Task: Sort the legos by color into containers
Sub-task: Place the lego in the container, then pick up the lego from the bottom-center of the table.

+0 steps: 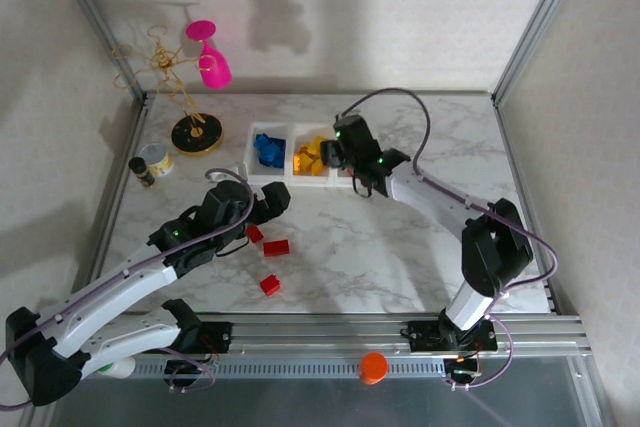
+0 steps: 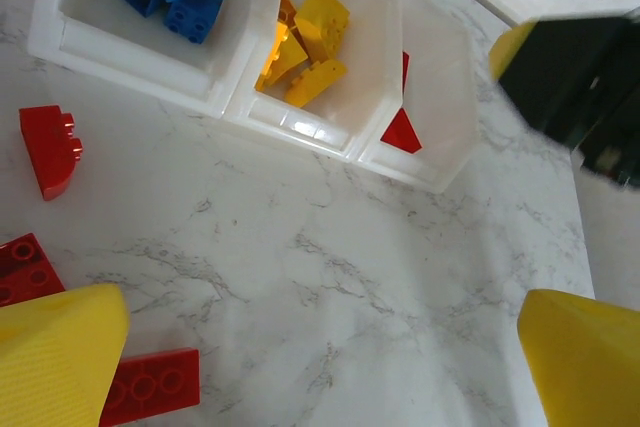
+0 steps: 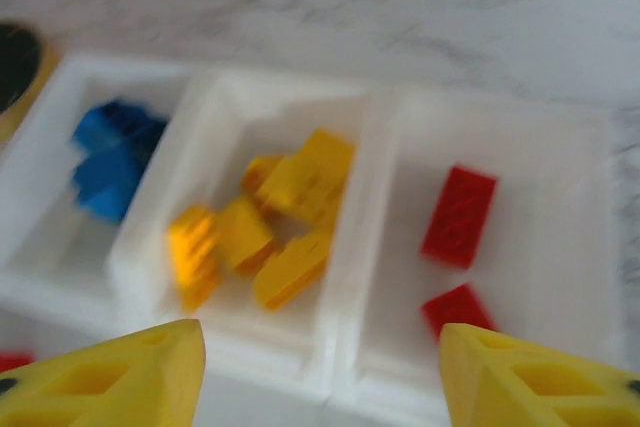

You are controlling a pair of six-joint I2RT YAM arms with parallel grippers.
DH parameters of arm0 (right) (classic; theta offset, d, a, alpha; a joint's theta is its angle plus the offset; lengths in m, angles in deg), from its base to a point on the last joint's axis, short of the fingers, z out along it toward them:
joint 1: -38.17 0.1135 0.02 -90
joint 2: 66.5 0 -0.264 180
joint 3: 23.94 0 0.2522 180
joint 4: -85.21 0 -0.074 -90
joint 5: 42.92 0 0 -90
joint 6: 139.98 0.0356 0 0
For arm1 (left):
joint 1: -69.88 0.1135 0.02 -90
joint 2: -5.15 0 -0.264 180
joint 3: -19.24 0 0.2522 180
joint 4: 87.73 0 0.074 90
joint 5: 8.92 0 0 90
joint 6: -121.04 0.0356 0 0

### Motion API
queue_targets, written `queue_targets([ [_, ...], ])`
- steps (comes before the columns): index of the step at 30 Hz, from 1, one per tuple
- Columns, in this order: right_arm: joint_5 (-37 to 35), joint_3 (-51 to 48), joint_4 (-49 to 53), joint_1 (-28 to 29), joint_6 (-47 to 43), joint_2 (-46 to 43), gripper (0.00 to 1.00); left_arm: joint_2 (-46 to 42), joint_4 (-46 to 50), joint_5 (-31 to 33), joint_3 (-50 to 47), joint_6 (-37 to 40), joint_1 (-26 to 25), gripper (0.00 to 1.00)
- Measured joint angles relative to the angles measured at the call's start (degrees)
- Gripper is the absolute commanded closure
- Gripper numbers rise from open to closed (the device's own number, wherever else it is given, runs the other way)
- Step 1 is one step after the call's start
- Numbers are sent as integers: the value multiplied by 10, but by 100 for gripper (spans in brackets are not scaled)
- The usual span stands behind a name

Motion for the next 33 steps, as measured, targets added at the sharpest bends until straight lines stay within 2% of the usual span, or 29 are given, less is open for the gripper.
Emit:
queue_targets([
  [9, 43, -152, 3, 120, 10, -43, 25, -65, 65, 30, -27, -16, 3, 0],
  [17, 54, -197, -31, 204, 5, -37, 22, -99, 125, 59, -43, -40, 3, 0],
  [25, 70, -188, -73, 241, -20, 45, 19, -121, 157, 80, -54, -60, 3, 0],
  [33, 84, -162, -90, 243, -46, 93, 15, -146, 176, 98, -64, -78, 4, 0],
])
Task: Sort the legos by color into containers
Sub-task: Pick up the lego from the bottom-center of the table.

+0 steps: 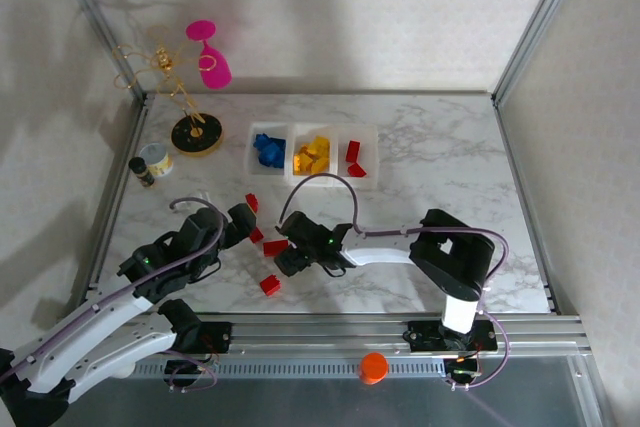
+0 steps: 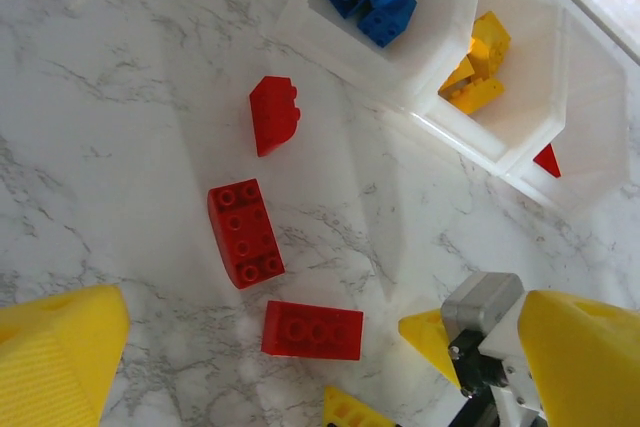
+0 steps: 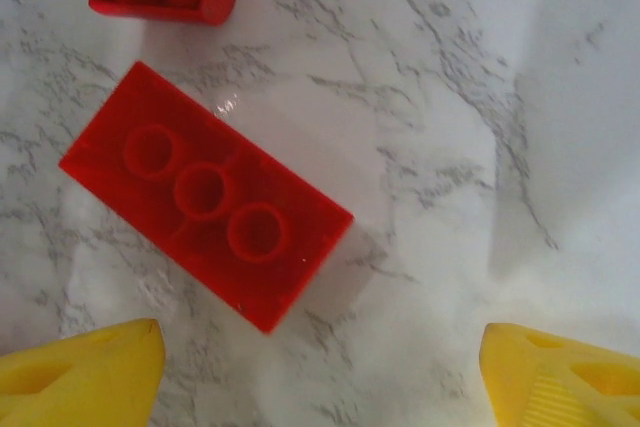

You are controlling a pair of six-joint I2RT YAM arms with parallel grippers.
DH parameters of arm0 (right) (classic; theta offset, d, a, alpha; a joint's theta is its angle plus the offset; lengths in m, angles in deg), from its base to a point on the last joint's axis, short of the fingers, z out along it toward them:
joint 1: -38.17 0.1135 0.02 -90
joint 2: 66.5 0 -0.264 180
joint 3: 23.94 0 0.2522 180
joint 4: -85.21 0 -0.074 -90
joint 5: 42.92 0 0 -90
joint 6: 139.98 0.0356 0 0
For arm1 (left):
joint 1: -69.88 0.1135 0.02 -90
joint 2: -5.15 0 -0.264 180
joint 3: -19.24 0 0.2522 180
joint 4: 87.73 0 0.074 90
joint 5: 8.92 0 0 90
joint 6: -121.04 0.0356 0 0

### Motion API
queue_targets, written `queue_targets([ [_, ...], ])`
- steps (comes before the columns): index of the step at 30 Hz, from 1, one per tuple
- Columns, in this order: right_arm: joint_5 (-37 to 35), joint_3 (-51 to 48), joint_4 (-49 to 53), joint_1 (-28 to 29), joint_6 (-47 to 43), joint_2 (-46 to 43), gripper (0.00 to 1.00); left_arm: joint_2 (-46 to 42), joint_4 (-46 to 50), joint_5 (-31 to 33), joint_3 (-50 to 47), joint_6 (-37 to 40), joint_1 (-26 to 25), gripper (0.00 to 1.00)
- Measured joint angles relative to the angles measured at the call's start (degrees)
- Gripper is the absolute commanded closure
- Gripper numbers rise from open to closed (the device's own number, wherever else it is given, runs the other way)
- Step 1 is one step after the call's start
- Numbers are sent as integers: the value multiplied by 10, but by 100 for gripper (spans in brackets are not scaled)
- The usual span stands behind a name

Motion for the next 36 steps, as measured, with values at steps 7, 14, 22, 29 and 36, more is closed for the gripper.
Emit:
queue_targets([
  [7, -2, 42, 7, 3, -17, 40, 8, -5, 13, 17, 0, -5, 0, 0],
  [14, -18, 105, 21, 4, -21, 86, 6, -6, 13, 18, 0, -7, 1, 0],
  [22, -46, 123, 44, 4, -17, 97, 18, -16, 13, 20, 0, -7, 3, 0],
  [29, -48, 127, 50, 4, -13, 98, 35, -16, 8, 19, -5, -7, 4, 0],
  [36, -46, 129, 55, 4, -12, 98, 52, -16, 3, 18, -6, -7, 4, 0],
])
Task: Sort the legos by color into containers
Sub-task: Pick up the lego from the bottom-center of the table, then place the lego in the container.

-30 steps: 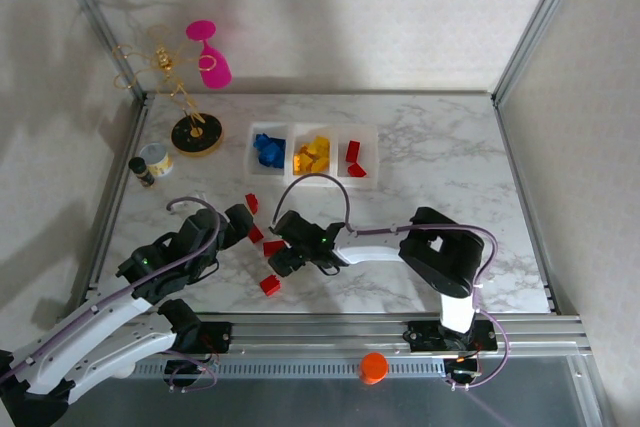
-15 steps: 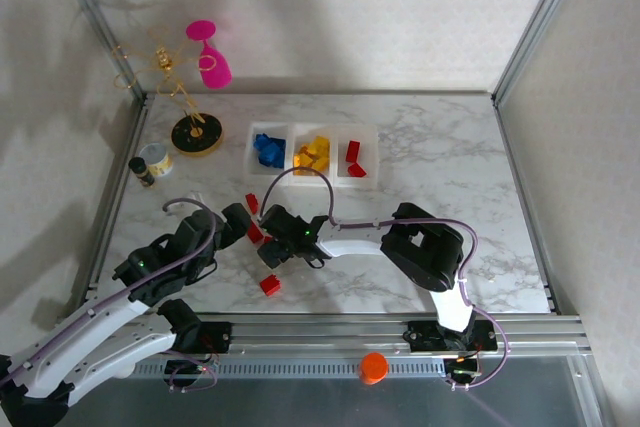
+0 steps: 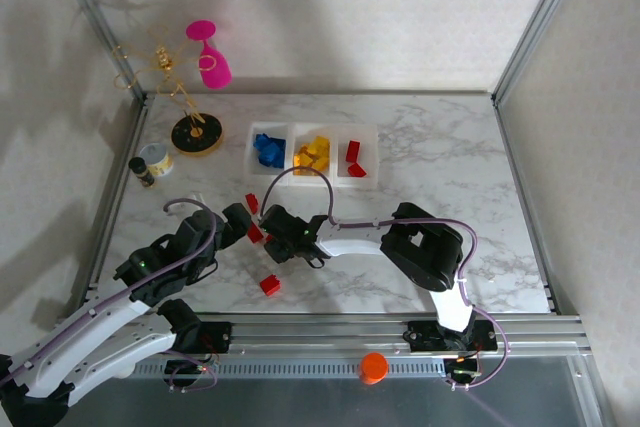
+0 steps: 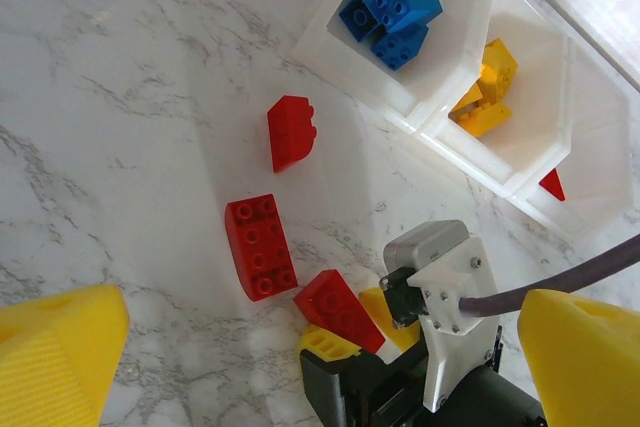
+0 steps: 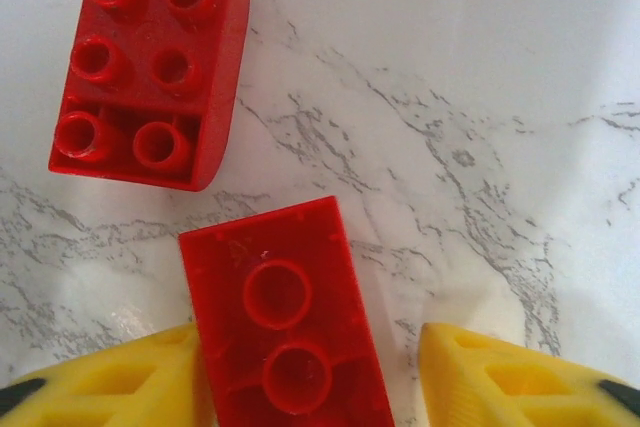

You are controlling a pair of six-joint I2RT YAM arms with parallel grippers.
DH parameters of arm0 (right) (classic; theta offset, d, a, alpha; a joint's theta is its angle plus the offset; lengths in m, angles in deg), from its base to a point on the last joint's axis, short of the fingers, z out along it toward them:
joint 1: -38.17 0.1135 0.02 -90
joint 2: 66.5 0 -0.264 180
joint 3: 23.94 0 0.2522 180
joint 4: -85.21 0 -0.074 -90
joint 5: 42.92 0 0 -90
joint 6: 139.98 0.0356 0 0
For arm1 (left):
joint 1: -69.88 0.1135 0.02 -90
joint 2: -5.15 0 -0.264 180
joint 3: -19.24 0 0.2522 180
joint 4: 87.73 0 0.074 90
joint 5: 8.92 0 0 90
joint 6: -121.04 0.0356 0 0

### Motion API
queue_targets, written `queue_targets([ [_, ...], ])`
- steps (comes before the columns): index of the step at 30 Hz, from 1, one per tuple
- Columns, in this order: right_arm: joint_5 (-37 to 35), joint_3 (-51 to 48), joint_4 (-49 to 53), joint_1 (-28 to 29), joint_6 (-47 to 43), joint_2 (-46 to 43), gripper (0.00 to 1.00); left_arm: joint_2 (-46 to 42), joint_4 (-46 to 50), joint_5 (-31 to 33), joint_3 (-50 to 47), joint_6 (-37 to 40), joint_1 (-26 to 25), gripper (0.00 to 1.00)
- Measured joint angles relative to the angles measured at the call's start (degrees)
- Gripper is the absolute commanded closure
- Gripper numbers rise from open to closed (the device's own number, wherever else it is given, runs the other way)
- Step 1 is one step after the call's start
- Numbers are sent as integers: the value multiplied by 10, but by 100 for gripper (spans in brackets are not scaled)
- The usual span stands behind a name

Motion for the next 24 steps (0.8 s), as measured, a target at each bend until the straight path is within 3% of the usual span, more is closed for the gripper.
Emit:
queue_targets([
  [10, 9, -39, -5, -1, 22, -35, 69, 4, -6, -9, 0, 0, 1, 0],
  [17, 11, -101, -5, -14, 59, -130, 73, 23, -35, -45, 0, 5, 3, 0],
  [24, -3, -125, 20, -95, 103, -241, 74, 59, -83, -90, 0, 22, 3, 0],
])
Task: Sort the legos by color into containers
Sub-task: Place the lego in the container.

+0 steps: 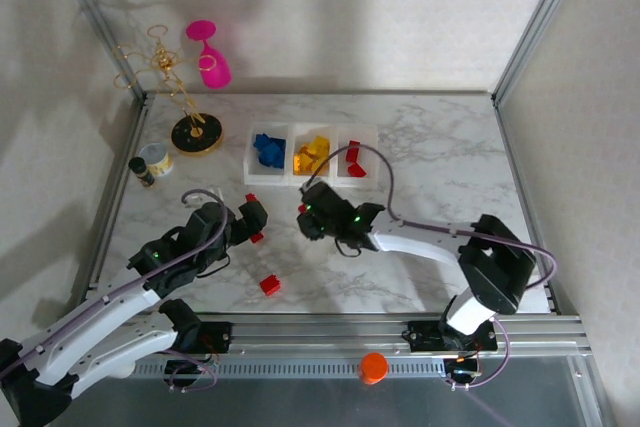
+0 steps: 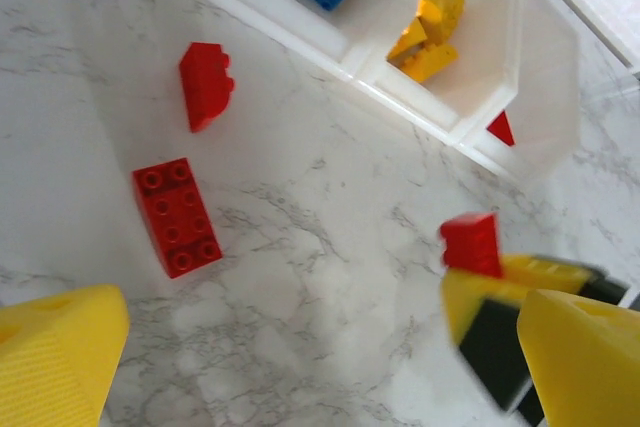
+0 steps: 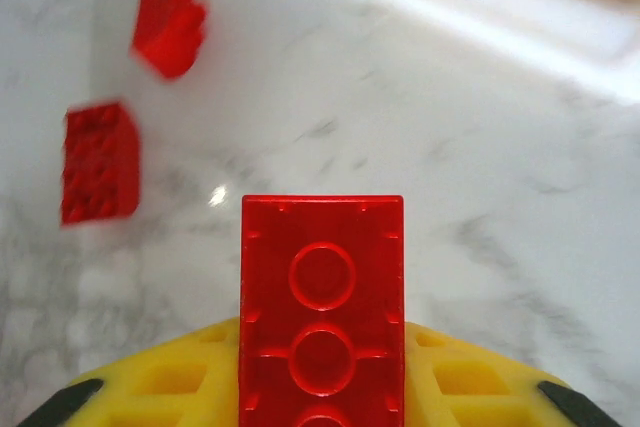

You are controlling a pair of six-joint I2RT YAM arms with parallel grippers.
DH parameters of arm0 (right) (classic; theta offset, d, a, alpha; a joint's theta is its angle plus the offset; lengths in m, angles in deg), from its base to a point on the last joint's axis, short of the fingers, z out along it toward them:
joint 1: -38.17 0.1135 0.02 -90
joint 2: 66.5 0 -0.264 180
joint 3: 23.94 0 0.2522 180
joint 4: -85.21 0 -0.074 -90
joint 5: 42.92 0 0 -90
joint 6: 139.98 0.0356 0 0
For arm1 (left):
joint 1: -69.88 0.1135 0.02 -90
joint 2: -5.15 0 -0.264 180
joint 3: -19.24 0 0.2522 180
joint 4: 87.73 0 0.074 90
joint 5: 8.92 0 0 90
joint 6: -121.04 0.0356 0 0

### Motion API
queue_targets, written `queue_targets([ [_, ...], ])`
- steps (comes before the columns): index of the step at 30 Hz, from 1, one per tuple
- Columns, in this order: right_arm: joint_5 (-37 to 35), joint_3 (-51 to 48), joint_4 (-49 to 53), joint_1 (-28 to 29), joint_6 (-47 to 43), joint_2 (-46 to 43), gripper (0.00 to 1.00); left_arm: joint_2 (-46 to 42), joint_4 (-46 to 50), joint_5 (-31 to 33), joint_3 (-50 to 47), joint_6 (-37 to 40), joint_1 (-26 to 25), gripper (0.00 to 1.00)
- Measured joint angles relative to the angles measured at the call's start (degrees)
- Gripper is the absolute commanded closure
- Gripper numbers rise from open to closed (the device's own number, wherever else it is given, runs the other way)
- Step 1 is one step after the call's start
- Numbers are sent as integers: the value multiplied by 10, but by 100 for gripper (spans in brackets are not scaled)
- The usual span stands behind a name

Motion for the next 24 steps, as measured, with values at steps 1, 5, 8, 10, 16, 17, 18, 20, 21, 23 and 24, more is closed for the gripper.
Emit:
queue_targets([
  [1, -6, 0, 5, -18, 5, -10, 74, 7, -10, -6, 0, 3, 0, 0],
  [5, -35, 9, 24, -87, 19, -23, 74, 44, -47, -28, 0, 16, 0, 0],
  [8, -49, 34, 36, -139, 22, -8, 74, 85, -70, -43, 9, 25, 0, 0],
  [10, -55, 58, 33, -166, 21, 13, 74, 107, -89, -51, 14, 30, 0, 0],
  [16, -56, 151, 18, -215, 12, 114, 74, 171, -136, -75, 35, 44, 0, 0],
  [17, -55, 174, 17, -220, 9, 137, 74, 182, -142, -77, 41, 47, 0, 0],
  [18, -54, 196, 16, -225, 6, 159, 74, 191, -146, -79, 46, 49, -1, 0],
  [20, -53, 229, 14, -233, 2, 195, 73, 202, -151, -80, 53, 53, -1, 0],
  [21, -52, 243, 14, -237, 0, 211, 72, 205, -153, -81, 56, 56, -1, 0],
  [23, -50, 262, 14, -243, 0, 233, 71, 208, -155, -81, 59, 61, -1, 0],
  [24, -48, 270, 15, -246, 0, 243, 69, 210, -155, -81, 60, 62, -1, 0],
])
